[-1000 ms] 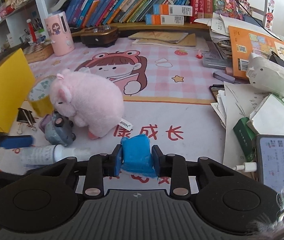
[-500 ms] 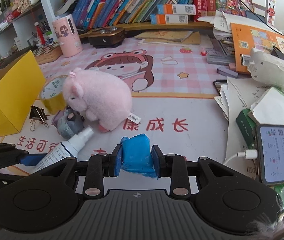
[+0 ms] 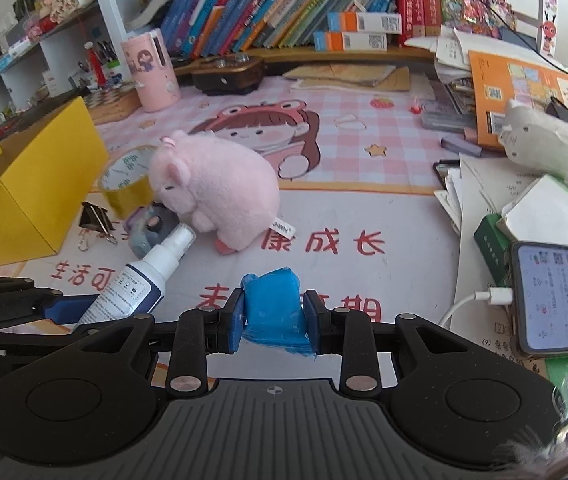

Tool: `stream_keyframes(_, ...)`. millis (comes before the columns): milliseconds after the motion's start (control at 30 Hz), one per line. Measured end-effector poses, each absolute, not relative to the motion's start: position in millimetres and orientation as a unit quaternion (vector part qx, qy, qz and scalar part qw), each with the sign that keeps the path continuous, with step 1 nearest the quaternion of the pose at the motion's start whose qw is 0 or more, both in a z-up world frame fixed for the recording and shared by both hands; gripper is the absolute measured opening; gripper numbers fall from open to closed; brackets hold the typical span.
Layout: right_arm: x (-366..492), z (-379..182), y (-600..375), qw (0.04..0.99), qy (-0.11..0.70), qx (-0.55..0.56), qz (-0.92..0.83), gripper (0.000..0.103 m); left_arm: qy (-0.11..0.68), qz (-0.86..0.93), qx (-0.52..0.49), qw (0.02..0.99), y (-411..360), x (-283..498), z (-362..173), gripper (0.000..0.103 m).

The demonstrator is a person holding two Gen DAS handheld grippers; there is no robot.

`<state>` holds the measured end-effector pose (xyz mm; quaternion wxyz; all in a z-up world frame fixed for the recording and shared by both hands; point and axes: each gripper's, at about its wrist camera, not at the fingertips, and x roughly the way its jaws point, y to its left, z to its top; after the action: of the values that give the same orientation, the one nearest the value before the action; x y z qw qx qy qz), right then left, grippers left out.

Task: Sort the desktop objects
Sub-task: 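Grasp the white spray bottle with the left gripper while the right gripper holds the blue clip, then carry the spray bottle and blue clip in both grippers toward the yellow box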

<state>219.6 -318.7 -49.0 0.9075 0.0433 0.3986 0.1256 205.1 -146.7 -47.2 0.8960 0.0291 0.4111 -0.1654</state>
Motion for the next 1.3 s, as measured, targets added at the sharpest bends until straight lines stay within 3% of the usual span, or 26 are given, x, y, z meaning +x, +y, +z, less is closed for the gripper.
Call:
stream_keyframes(367, 198, -17, -305, 0.912, 0.373, 0.046, 0.167, 0.028, 0.369, -0.123, -0.062, 0.919, -108, 155, 6, 0.031)
stream_keyframes(767, 160, -1, -245, 0.904, 0.369, 0.032, 0.213, 0.028, 0.350, -0.086, -0.140, 0.922, -43, 103, 7, 0.031)
stream_keyframes(1300, 83, 2, -161, 0.905, 0.380, 0.033, 0.186, 0.028, 0.353, -0.139, -0.154, 0.912, 41, 49, 6, 0.031)
